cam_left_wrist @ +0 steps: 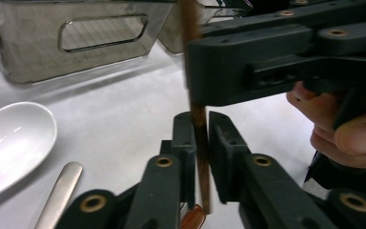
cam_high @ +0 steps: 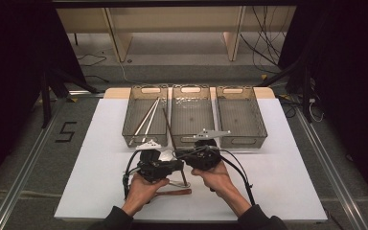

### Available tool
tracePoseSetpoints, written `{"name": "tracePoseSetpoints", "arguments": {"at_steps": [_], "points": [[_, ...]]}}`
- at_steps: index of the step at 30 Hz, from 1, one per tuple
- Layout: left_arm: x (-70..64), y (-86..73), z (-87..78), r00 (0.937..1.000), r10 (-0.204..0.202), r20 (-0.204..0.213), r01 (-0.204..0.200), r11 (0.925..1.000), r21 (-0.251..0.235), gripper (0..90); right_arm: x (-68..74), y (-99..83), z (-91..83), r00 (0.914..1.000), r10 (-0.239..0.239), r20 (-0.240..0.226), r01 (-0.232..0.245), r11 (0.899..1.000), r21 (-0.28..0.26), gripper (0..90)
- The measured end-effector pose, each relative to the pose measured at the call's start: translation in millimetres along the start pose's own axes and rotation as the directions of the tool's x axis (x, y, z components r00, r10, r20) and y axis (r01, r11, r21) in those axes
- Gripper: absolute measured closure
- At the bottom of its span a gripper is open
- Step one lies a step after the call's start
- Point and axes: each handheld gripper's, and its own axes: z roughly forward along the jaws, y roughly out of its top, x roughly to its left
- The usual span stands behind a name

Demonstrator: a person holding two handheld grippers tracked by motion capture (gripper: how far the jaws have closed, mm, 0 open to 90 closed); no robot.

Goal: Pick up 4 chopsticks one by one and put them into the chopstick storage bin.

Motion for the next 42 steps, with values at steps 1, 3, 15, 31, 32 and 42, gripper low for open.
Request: {"name": "tracePoseSetpoints", "arguments": {"at_steps": [1, 3, 15, 31, 32, 42], "points": [[1.2, 0.3, -0.9, 1.0, 0.005, -0.002, -0.005, 1.0, 0.004, 82.8, -0.1, -0.2, -0.6, 1.0, 0.001, -0.001, -0.001, 1.0, -0.005, 85.3], [0.8, 1.5, -1.4, 1.0, 0.003, -0.002, -0.003, 0.9999, 0.011, 83.4, 0.0, -0.1, -1.5, 1.0, 0.002, -0.002, -0.002, 1.0, -0.006, 85.0], [17.9, 15.7, -20.9, 0.9982, 0.011, -0.059, -0.009, 0.999, 0.045, 83.7, -7.0, 0.2, -19.2, 0.9967, -0.072, 0.037, 0.071, 0.997, 0.019, 60.4], [43.9, 56.2, -55.2, 0.9875, 0.052, -0.149, -0.042, 0.9966, 0.071, 83.6, -12.7, -19.0, -36.8, 0.9826, -0.16, 0.095, 0.154, 0.986, 0.068, 39.9], [47.0, 60.3, -57.5, 0.987, 0.051, -0.152, -0.04, 0.9964, 0.075, 83.6, -13.4, -20.0, -38.0, 0.9825, -0.158, 0.099, 0.152, 0.986, 0.065, 39.2], [71.6, 95.2, -75.5, 0.9763, 0.029, -0.215, -0.015, 0.9978, 0.065, 83.5, -20.0, -30.9, -49.0, 0.983, -0.135, 0.125, 0.129, 0.99, 0.056, 35.4]]}}
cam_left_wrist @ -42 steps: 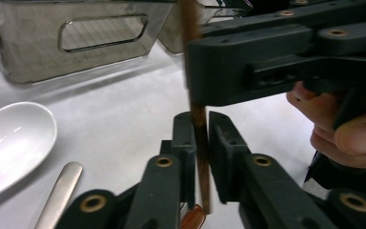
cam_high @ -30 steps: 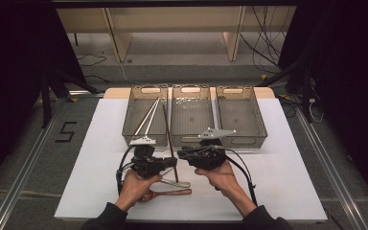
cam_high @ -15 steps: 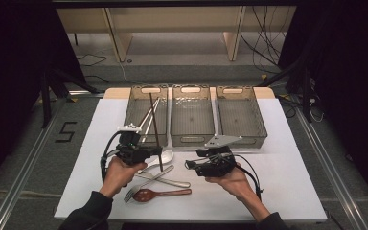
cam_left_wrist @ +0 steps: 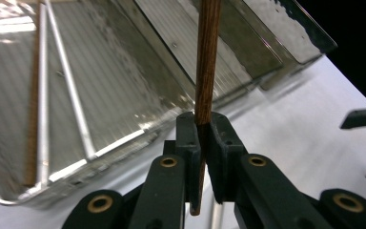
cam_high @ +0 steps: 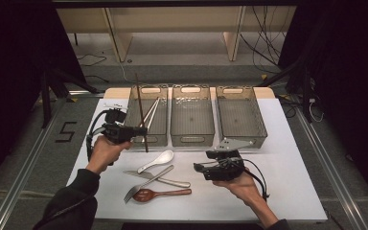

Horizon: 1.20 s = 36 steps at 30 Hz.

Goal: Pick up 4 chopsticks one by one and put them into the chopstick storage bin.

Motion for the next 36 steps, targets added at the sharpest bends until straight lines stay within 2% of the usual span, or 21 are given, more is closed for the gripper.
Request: {"name": "tracePoseSetpoints", "arguments": {"at_steps": [6, 10, 13, 18, 22, 25, 27, 28, 30, 32, 36], "points": [[13.2, 18.5, -5.0, 0.9985, 0.006, -0.055, -0.006, 1.0, 0.002, 83.4, -3.0, -5.8, -4.5, 0.9999, -0.001, 0.016, 0.001, 1.0, -0.001, 33.5], [19.9, 26.6, -1.2, 0.9942, 0.026, -0.105, -0.023, 0.9993, 0.028, 83.4, -4.7, -9.1, -7.6, 0.9998, 0.005, 0.017, -0.005, 1.0, -0.006, 33.2], [25.8, 31.6, 1.7, 0.9921, 0.022, -0.123, -0.018, 0.9993, 0.033, 83.4, -5.5, -12.6, -9.3, 0.9998, 0.015, 0.013, -0.015, 1.0, -0.007, 33.1], [35.2, 40.9, 6.9, 0.9857, 0.03, -0.166, -0.022, 0.9986, 0.049, 83.4, -7.9, -18.3, -13.0, 0.9995, 0.025, 0.019, -0.025, 1.0, -0.007, 32.6], [41.3, 47.9, 11.7, 0.9745, 0.056, -0.217, -0.041, 0.9964, 0.074, 83.4, -9.4, -21.3, -16.7, 0.9993, 0.03, 0.023, -0.03, 0.999, -0.012, 32.1], [48.1, 50.6, 16.8, 0.9687, 0.058, -0.241, -0.036, 0.9948, 0.095, 83.4, -10.3, -23.1, -19.0, 0.999, 0.035, 0.027, -0.034, 0.999, -0.016, 32.0], [50.7, 50.4, 19.3, 0.9675, 0.054, -0.247, -0.03, 0.9946, 0.099, 83.4, -10.4, -24.2, -20.2, 0.9989, 0.039, 0.027, -0.038, 0.999, -0.019, 32.0], [51.8, 49.9, 20.9, 0.9643, 0.062, -0.258, -0.036, 0.9937, 0.106, 83.4, -10.5, -24.6, -20.6, 0.9989, 0.038, 0.027, -0.037, 0.999, -0.019, 32.0], [53.3, 48.9, 23.3, 0.9628, 0.065, -0.262, -0.035, 0.9928, 0.115, 83.4, -10.4, -25.7, -21.1, 0.9989, 0.041, 0.025, -0.04, 0.999, -0.019, 31.8], [54.1, 47.9, 26.1, 0.9579, 0.077, -0.277, -0.043, 0.9911, 0.126, 83.4, -10.4, -27.1, -21.3, 0.9989, 0.04, 0.024, -0.04, 0.999, -0.02, 31.8], [56.9, 46.0, 32.7, 0.9546, 0.086, -0.285, -0.043, 0.9872, 0.154, 83.3, -9.9, -28.9, -21.5, 0.9988, 0.046, 0.017, -0.046, 0.999, -0.025, 31.8]]}}
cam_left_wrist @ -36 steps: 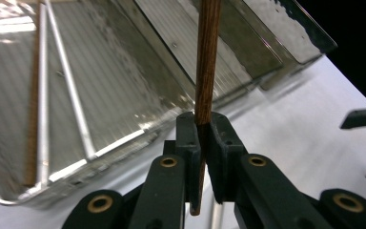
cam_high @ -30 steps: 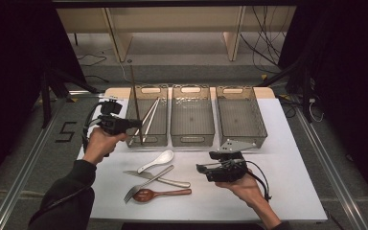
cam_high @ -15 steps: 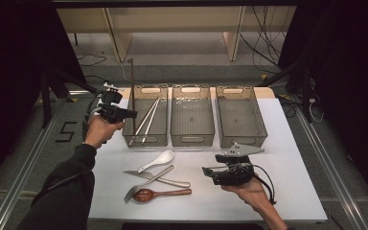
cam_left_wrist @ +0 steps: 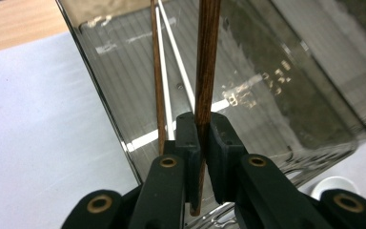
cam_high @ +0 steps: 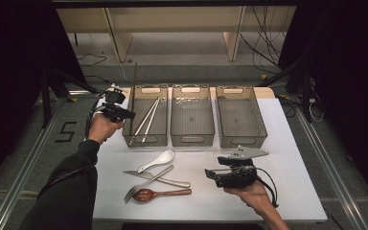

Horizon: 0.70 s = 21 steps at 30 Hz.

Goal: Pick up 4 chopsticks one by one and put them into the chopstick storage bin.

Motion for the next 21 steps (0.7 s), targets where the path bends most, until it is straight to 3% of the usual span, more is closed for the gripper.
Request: {"name": "tracePoseSetpoints", "arguments": {"at_steps": [11, 21], "points": [[1.7, -6.3, 13.9, 1.0, 0.008, -0.004, -0.008, 0.9983, 0.058, 83.0, 2.1, -4.3, -3.0, 0.9999, 0.002, -0.012, -0.002, 1.0, -0.012, 31.6], [0.2, -11.2, 19.6, 0.9989, 0.045, -0.007, -0.044, 0.9925, 0.114, 82.7, 2.5, -7.7, -6.8, 0.9999, 0.011, -0.008, -0.011, 0.999, -0.033, 31.0]]}}
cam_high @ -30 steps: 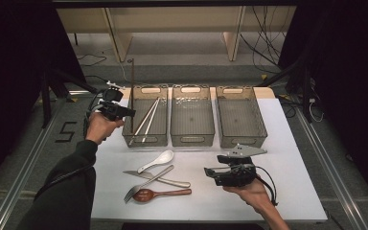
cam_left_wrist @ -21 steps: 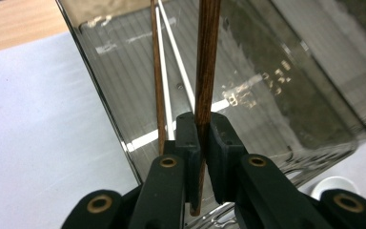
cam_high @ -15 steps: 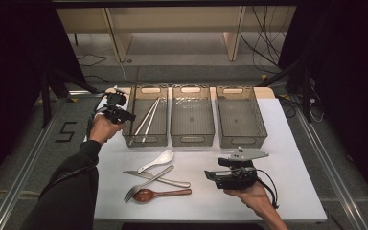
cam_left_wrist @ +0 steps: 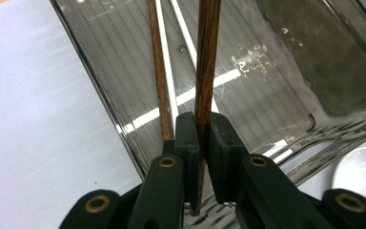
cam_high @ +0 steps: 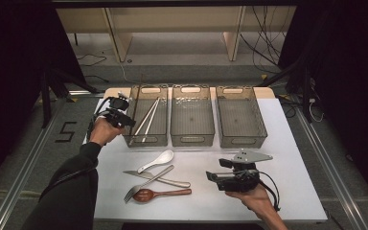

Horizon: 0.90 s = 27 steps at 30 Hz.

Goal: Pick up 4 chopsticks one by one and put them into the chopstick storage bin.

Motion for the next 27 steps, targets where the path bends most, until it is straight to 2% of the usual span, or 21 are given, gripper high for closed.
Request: {"name": "tracePoseSetpoints", "arguments": {"at_steps": [6, 7, 12, 16, 19, 27], "points": [[0.8, -0.3, 4.6, 0.9998, -0.014, -0.014, 0.014, 0.9999, 0.008, 80.1, 1.2, -0.4, 0.2, 0.9999, -0.004, -0.011, 0.004, 1.0, 0.0, 30.8], [1.1, -0.5, 5.0, 0.9997, -0.021, -0.011, 0.021, 0.9998, 0.005, 73.7, 1.3, -0.4, 0.2, 0.9999, -0.003, -0.011, 0.003, 1.0, 0.001, 30.9], [-0.8, -1.4, 2.8, 0.9992, -0.039, 0.009, 0.04, 0.9991, -0.012, 57.6, -0.2, -0.8, -0.4, 0.9999, 0.0, -0.011, -0.001, 1.0, -0.006, 30.9], [-5.8, -1.4, -8.0, 0.9985, -0.051, 0.017, 0.052, 0.9966, -0.064, 45.2, -0.9, -1.7, -1.1, 0.9999, 0.007, -0.009, -0.007, 1.0, -0.01, 30.8], [-10.6, -3.1, -17.4, 0.9986, -0.043, 0.029, 0.046, 0.9943, -0.097, 37.9, -1.4, -2.8, -1.5, 0.9999, 0.01, -0.008, -0.01, 1.0, -0.012, 30.8], [-19.8, -14.7, -39.9, 0.9956, -0.036, 0.086, 0.048, 0.9877, -0.149, 30.0, -1.7, -6.7, -2.0, 0.9997, 0.024, -0.008, -0.024, 1.0, -0.02, 30.5]]}}
